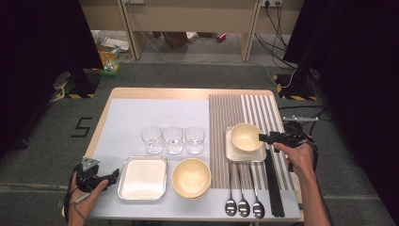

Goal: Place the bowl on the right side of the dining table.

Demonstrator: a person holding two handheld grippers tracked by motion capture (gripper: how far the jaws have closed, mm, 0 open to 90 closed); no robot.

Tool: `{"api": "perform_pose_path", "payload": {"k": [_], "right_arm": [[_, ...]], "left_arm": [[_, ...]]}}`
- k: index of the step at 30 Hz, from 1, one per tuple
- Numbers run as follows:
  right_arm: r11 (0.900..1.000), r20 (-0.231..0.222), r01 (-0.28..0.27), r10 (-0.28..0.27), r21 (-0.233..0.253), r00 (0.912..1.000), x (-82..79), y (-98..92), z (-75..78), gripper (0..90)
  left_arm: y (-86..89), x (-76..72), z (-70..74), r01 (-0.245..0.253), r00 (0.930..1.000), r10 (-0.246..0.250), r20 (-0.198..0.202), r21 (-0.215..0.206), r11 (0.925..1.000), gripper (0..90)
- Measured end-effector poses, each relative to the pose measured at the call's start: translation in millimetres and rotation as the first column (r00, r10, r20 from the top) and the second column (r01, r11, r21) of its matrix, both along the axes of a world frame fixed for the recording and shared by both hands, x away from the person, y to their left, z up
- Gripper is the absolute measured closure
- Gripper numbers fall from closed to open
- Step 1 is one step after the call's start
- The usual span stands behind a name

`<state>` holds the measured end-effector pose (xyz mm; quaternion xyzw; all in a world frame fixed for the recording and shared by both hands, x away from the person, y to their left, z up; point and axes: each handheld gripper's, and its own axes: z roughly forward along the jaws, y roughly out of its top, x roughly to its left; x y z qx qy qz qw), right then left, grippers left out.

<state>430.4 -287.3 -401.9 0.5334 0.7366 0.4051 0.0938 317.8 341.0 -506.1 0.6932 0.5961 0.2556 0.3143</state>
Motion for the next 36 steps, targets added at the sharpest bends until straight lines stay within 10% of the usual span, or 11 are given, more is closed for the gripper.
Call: {"api": "perform_pose_path", "payload": {"k": [36], "right_arm": [[0.998, 0.041, -0.031, 0.033, -0.051, 0.9986, -53.0, 2.0, -3.2, 35.7]], "left_arm": [[0.2, 0.1, 0.1, 0.002, 1.0, -0.002, -0.001, -0.002, 1.0, 11.2]]}}
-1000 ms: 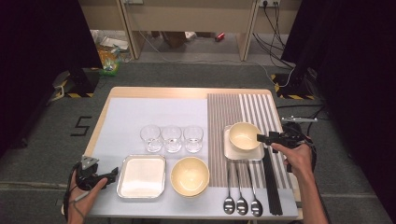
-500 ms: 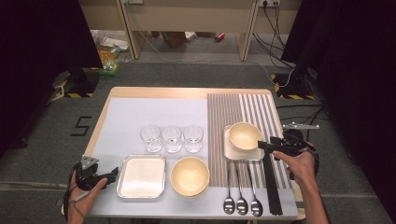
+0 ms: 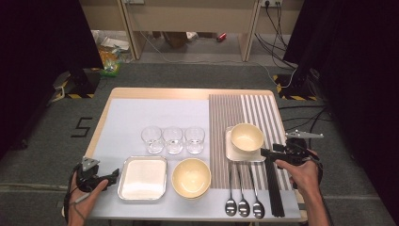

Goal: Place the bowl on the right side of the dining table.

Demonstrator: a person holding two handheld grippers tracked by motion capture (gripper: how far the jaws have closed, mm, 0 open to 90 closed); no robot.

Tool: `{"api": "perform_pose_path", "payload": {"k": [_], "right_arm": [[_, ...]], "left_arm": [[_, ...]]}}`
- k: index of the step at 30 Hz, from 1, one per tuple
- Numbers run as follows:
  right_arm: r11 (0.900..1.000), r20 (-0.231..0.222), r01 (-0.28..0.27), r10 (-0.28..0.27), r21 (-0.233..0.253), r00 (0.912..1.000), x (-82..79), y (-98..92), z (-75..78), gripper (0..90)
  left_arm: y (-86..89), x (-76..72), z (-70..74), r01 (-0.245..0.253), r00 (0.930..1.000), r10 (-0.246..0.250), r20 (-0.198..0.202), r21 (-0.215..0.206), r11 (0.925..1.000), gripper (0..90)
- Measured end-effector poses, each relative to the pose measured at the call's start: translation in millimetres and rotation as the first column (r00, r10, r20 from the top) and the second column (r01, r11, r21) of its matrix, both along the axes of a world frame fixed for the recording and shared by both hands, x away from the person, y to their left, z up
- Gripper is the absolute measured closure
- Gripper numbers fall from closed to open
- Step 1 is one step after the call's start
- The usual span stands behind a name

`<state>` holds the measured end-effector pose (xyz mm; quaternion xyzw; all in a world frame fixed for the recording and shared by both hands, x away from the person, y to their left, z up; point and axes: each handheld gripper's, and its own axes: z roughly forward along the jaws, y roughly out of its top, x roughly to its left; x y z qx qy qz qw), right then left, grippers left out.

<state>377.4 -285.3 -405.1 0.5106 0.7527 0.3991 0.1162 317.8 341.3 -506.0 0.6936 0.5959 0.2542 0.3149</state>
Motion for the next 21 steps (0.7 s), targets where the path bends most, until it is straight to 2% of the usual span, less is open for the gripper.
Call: {"api": "perform_pose_path", "payload": {"k": [21], "right_arm": [[0.999, -0.003, -0.034, 0.034, 0.008, 0.9994, -20.4, 5.1, -13.6, 37.5]], "left_arm": [[0.1, 0.0, 0.0, 0.001, 1.0, -0.001, -0.001, -0.002, 1.0, 11.1]]}}
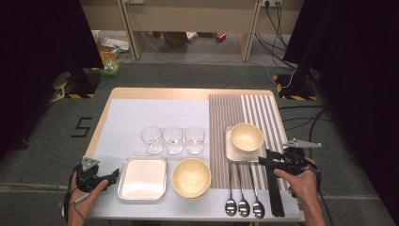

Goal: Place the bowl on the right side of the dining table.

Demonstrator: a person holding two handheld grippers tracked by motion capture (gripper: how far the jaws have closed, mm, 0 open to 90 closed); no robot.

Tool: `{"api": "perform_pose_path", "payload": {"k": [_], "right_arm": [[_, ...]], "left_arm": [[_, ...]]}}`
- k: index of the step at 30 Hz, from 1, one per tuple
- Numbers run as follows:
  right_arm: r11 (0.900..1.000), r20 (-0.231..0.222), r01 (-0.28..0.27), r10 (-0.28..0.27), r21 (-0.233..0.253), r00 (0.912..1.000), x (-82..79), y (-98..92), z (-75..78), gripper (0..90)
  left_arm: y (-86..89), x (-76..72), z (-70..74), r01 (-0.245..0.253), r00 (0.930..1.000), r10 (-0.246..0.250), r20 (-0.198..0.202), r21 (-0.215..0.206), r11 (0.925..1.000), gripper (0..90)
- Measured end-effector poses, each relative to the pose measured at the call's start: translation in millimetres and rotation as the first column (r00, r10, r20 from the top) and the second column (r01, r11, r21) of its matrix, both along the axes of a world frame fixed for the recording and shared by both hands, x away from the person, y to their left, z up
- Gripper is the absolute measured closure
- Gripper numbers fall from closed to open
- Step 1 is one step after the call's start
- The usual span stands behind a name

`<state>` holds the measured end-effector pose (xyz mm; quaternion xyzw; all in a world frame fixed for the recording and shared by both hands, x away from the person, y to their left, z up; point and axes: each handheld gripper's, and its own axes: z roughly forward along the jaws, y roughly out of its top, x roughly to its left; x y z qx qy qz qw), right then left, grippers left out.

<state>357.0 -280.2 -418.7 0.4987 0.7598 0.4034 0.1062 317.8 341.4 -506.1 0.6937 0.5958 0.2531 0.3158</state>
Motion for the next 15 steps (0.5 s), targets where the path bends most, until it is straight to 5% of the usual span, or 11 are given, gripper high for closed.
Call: {"api": "perform_pose_path", "payload": {"k": [15], "right_arm": [[1.0, -0.001, -0.021, 0.021, -0.013, 0.9998, -11.1, 3.2, -7.7, 38.1]], "left_arm": [[0.1, 0.0, 0.1, 0.002, 1.0, -0.002, -0.002, -0.003, 1.0, 11.2]]}}
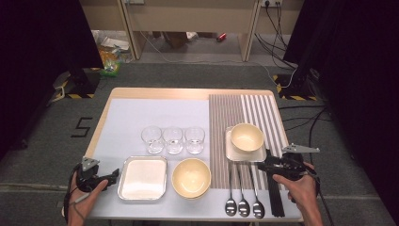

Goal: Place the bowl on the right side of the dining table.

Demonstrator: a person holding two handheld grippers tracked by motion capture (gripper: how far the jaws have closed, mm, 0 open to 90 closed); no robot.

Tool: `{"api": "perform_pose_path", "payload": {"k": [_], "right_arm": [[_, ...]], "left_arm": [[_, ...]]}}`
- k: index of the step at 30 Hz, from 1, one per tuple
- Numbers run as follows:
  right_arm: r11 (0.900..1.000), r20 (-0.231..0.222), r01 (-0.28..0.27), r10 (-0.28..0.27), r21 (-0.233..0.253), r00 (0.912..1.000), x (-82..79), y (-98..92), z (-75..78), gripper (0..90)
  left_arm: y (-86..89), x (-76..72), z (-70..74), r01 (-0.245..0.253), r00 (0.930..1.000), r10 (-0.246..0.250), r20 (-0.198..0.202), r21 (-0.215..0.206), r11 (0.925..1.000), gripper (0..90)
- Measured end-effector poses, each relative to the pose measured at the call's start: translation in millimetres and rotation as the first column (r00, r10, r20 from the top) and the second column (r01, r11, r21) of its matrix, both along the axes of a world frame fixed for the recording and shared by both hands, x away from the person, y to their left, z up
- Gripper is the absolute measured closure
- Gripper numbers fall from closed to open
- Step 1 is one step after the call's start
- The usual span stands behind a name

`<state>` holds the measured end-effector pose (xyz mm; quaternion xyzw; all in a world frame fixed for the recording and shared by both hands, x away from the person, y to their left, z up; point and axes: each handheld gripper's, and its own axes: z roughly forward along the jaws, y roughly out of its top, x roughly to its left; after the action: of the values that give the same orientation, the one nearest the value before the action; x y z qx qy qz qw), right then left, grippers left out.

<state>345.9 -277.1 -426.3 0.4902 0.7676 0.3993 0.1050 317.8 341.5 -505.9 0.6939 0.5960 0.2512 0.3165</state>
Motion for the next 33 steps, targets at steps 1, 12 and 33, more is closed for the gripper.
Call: {"api": "perform_pose_path", "payload": {"k": [1, 12, 33], "right_arm": [[1.0, 0.003, -0.005, 0.005, -0.002, 1.0, -2.7, -0.2, -1.9, 38.8], [0.999, -0.005, -0.034, 0.034, 0.001, 0.9994, -11.1, 2.0, -12.9, 43.7], [0.998, -0.021, -0.054, 0.053, -0.028, 0.9984, -24.5, 13.5, -29.6, 45.9]], "left_arm": [[0.1, 0.0, 0.1, 0.0, 1.0, 0.0, -0.001, 0.001, 1.0, 11.1], [0.0, 0.1, 0.0, 0.0, 1.0, 0.0, -0.001, 0.0, 1.0, 11.1], [0.1, 0.1, 0.1, 0.0, 1.0, 0.0, -0.001, 0.002, 1.0, 11.1]]}}
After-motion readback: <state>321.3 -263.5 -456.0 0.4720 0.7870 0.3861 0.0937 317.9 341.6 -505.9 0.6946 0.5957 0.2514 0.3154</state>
